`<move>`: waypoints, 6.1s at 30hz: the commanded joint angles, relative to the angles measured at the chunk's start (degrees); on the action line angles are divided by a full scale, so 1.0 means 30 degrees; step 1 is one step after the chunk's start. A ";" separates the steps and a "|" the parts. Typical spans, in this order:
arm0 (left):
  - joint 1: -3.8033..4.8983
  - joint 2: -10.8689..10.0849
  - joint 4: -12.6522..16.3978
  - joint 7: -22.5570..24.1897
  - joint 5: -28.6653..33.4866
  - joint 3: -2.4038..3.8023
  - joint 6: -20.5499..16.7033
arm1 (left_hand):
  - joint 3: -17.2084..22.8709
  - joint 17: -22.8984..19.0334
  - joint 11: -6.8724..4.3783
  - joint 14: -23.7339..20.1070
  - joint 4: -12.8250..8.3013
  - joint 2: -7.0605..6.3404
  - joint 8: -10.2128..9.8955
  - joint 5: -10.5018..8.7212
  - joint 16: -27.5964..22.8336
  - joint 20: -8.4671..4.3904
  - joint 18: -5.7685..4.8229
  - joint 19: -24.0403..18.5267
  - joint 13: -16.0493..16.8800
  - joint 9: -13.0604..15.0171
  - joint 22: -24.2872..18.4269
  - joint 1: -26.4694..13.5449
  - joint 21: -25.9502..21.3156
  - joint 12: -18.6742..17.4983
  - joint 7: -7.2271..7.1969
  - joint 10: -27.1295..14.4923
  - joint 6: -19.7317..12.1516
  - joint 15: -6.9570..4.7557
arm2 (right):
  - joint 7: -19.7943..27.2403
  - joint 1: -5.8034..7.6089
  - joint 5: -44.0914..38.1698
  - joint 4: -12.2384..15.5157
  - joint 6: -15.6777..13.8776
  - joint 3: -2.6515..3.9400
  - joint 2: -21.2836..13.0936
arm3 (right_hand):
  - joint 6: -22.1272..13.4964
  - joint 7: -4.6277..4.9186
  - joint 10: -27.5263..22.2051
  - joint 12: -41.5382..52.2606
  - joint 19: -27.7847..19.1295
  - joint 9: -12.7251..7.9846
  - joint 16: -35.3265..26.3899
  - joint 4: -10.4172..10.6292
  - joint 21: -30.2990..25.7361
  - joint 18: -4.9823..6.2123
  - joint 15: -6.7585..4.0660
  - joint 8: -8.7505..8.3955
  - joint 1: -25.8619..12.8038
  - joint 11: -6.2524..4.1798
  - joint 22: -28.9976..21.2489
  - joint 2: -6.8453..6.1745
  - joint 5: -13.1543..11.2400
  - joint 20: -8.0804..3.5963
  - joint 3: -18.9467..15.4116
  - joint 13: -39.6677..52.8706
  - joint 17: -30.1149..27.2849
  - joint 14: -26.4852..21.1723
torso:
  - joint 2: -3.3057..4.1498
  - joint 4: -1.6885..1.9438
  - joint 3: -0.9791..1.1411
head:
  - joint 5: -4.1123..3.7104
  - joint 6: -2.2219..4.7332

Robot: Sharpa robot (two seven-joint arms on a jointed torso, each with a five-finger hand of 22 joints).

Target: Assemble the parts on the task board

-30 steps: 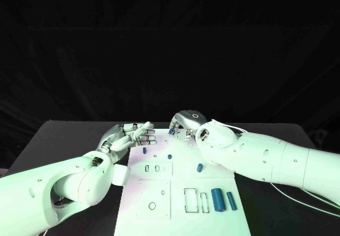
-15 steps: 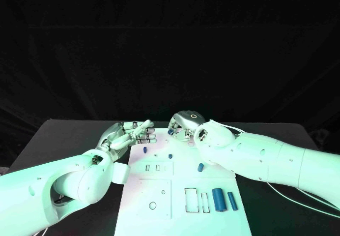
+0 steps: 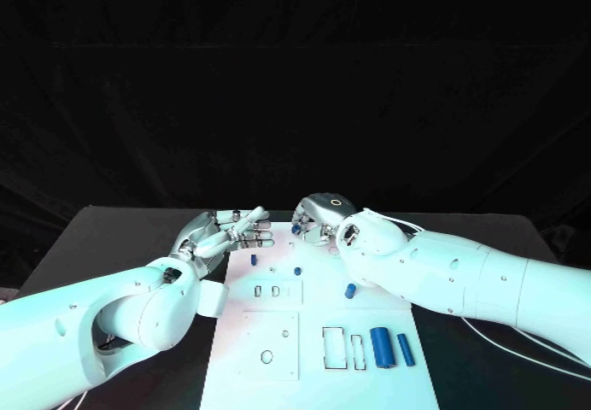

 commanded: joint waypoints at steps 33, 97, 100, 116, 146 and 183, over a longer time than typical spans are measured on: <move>0.0045 -0.0167 -0.0233 0.0234 0.0114 0.0013 0.0475 | -0.0243 0.0075 0.0031 -0.0033 -0.0027 0.0047 -0.0058 0.0069 -0.0157 0.0046 0.0056 -0.0220 0.0003 -0.0001 -0.0046 0.0234 -0.0090 -0.0121 -0.0021 0.0111 0.0143 -0.0011 | -0.1315 0.0767 0.3209 0.5259 0.2235 0.0369 -0.5664 | -0.1497 -0.0054 0.1511 0.5931 0.0638 0.0340 0.1157 0.1159 0.0436 -0.0168 -0.0540 0.0018 -0.0284 -0.0795 0.2170 -0.2224 0.1932 -0.0491 -0.2360 0.4861 0.1305 0.0865 | -0.0265 -0.0425 0.0083 | -0.0146 0.0095; 0.0038 -0.0131 -0.0428 -0.0037 0.0122 0.0006 0.0600 | -0.0315 0.0119 0.0059 0.0034 -0.0057 0.0017 -0.0175 0.0069 -0.0178 0.0060 0.0065 -0.0237 -0.0018 -0.0041 -0.0053 0.0274 -0.0071 -0.0245 0.0045 0.0042 0.0058 -0.0021 | -0.1681 0.0451 0.2168 0.2835 0.4249 0.0396 -0.5147 | -0.2895 0.0202 0.1869 2.0089 0.1422 0.1152 0.3820 0.2882 0.1029 -0.0427 0.0047 0.0688 0.0132 -0.0225 0.3373 -0.1420 0.2732 0.0051 -0.4575 1.9114 0.6030 0.1492 | -0.0230 -0.0396 0.0214 | -0.0081 -0.0113; 0.0038 -0.0128 -0.0434 -0.0056 0.0122 0.0006 0.0597 | -0.0319 0.0122 0.0065 0.0035 -0.0053 0.0025 -0.0187 0.0069 -0.0182 0.0062 0.0065 -0.0238 -0.0021 -0.0045 -0.0053 0.0272 -0.0069 -0.0258 0.0054 0.0031 0.0048 -0.0018 | -0.1647 0.0436 0.2199 0.2784 0.4332 0.0391 -0.5088 | -0.2886 0.0202 0.1888 2.0143 0.1443 0.1163 0.3832 0.2880 0.1048 -0.0435 0.0047 0.0704 0.0180 -0.0225 0.3404 -0.1379 0.2739 0.0052 -0.4545 1.9176 0.6052 0.1495 | -0.0236 -0.0407 0.0215 | -0.0057 -0.0082; 0.0036 -0.0126 -0.0437 -0.0011 0.0122 0.0006 0.0482 | -0.0338 0.0138 0.0105 0.0039 -0.0044 0.0066 -0.0258 0.0069 -0.0210 0.0067 0.0067 -0.0247 -0.0034 -0.0068 -0.0057 0.0273 -0.0059 -0.0335 0.0113 -0.0036 -0.0016 0.0002 | -0.0737 0.0336 0.2105 0.3433 0.1247 0.0379 -0.5080 | -0.1059 -0.0450 0.3026 2.1679 0.1711 0.1629 0.3959 0.2416 0.1279 -0.0524 -0.0425 0.1653 0.1296 -0.0806 0.3794 -0.0509 0.3391 -0.0341 -0.2810 2.0906 0.6312 0.1529 | -0.0225 -0.0417 0.0198 | -0.0010 -0.0079; 0.0039 -0.0083 -0.0597 0.0127 0.0267 0.0010 0.0247 | -0.0336 0.0145 0.0116 0.0038 -0.0060 0.0084 -0.0284 0.0070 -0.0225 0.0070 0.0066 -0.0254 -0.0037 -0.0076 -0.0059 0.0304 -0.0056 -0.0362 0.0122 -0.0053 -0.0035 0.0011 | -0.1129 -0.0114 -0.0117 0.4199 0.0406 0.0338 -0.1833 | -0.1101 -0.0438 0.3182 2.1821 0.1982 0.1637 0.4064 0.2433 0.1528 -0.0623 -0.0455 0.1554 0.0916 -0.0810 0.4157 -0.0892 0.3556 -0.0414 -0.2403 2.1117 0.6557 0.1581 | -0.0201 -0.0366 0.0188 | 0.0095 -0.0035; 0.0042 -0.0057 -0.0487 -0.0019 0.0274 0.0013 0.0415 | -0.0339 0.0153 0.0120 0.0029 -0.0081 0.0098 -0.0307 0.0069 -0.0248 0.0077 0.0061 -0.0276 -0.0036 -0.0081 -0.0065 0.0338 -0.0058 -0.0384 0.0118 -0.0053 -0.0040 0.0020 | -0.1003 -0.0543 0.0505 0.2511 0.1194 0.0241 -0.0652 | -0.3467 0.0483 0.1428 1.9834 0.1726 0.0968 0.4020 0.2905 0.1264 -0.0536 0.0256 -0.0326 -0.0171 0.0028 0.3883 -0.1846 0.1190 0.0193 -0.2306 1.9242 0.6451 0.1536 | -0.0218 -0.0415 0.0222 | 0.0219 -0.0242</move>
